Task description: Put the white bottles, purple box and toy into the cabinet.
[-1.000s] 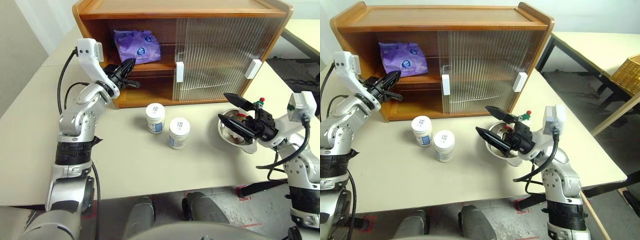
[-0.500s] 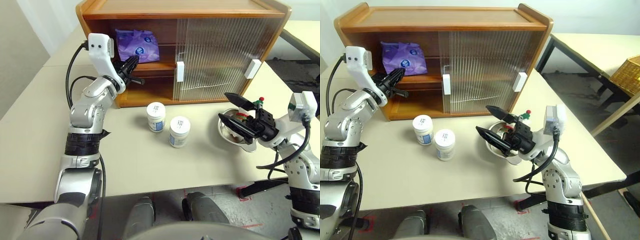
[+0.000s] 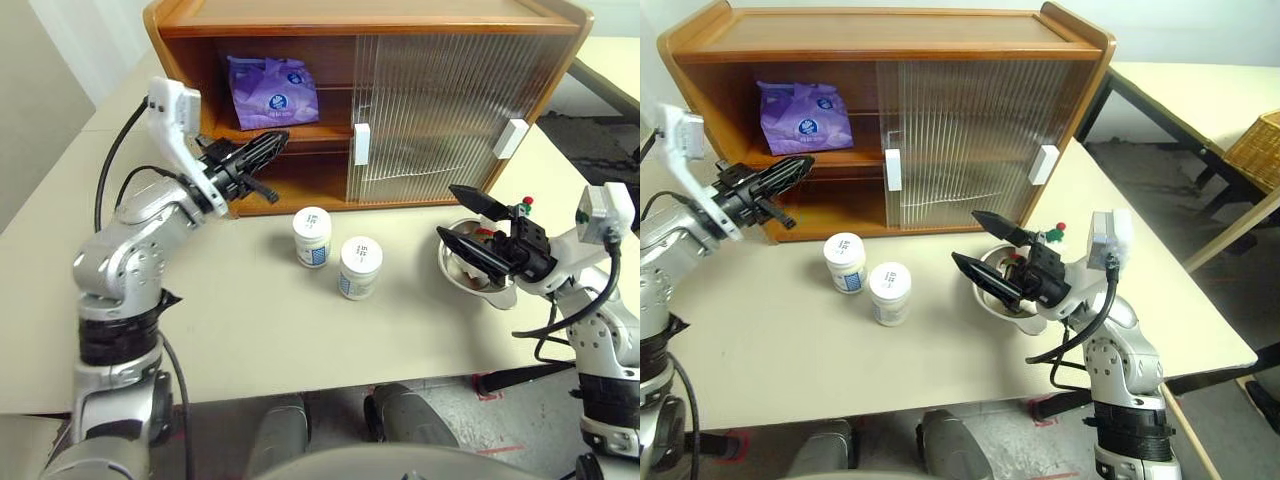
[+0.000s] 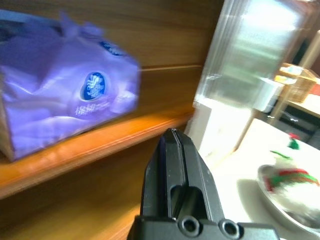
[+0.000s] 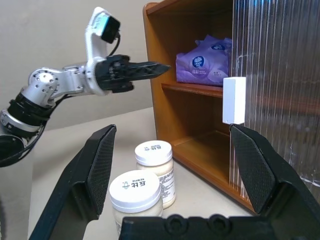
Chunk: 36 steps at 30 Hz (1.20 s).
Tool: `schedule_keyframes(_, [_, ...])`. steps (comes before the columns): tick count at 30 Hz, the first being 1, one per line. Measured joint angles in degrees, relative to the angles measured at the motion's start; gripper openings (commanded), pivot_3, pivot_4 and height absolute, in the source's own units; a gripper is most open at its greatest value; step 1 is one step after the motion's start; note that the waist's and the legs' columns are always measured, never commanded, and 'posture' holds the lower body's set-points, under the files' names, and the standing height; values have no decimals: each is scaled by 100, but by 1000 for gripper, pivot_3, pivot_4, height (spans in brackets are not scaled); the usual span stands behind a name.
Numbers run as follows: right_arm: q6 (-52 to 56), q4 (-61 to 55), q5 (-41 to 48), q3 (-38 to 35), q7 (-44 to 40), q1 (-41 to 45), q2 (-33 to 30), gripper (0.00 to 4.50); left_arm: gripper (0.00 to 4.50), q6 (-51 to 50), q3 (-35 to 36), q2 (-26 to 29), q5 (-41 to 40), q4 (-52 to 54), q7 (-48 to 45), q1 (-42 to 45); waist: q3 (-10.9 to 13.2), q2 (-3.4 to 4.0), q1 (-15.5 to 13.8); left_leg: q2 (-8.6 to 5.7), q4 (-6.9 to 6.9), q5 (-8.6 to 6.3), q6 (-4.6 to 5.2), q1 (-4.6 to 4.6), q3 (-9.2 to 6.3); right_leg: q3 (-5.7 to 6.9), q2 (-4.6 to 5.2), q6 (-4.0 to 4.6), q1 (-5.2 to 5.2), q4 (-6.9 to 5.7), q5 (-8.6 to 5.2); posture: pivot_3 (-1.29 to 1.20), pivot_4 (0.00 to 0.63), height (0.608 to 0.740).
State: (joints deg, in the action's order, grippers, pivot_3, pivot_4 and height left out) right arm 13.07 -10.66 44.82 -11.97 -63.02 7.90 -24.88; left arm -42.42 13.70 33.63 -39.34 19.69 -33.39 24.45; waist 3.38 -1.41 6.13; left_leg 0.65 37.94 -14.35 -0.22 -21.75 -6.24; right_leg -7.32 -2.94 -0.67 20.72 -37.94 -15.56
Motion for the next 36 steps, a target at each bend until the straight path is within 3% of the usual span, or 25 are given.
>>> schedule_keyframes(3, [0,51,0,-8,-44,43,-16,4500,1599,314,202,604,8,-190,-768,-538,-4,6,-1,11,-8,-11,-10,-1,-75,-17,-1,22,10,-1,9,-158,52,740])
schedule_keyframes(11, [1,127,0,-8,-98,111,-52,4500,4444,984,210,1204,347,-494,-1856,-1625,-13,19,-56,63,-15,-10,-21,-17,-112,6,5,74,42,-16,22,-165,46,740])
schedule_keyframes(24, [1,125,0,-17,-97,101,-112,4500,4478,1584,-700,1052,1164,-910,-2142,-1976,-57,67,-26,66,-19,-24,-48,-36,-104,18,-23,108,75,-20,22,-176,41,740])
schedule_keyframes(36, [3,10,-1,-11,-46,34,-110,4500,4478,2139,-1649,307,2049,-1462,-1821,-1854,-66,71,-10,64,-11,-21,-44,-30,-104,16,-24,100,61,-20,25,-183,45,740])
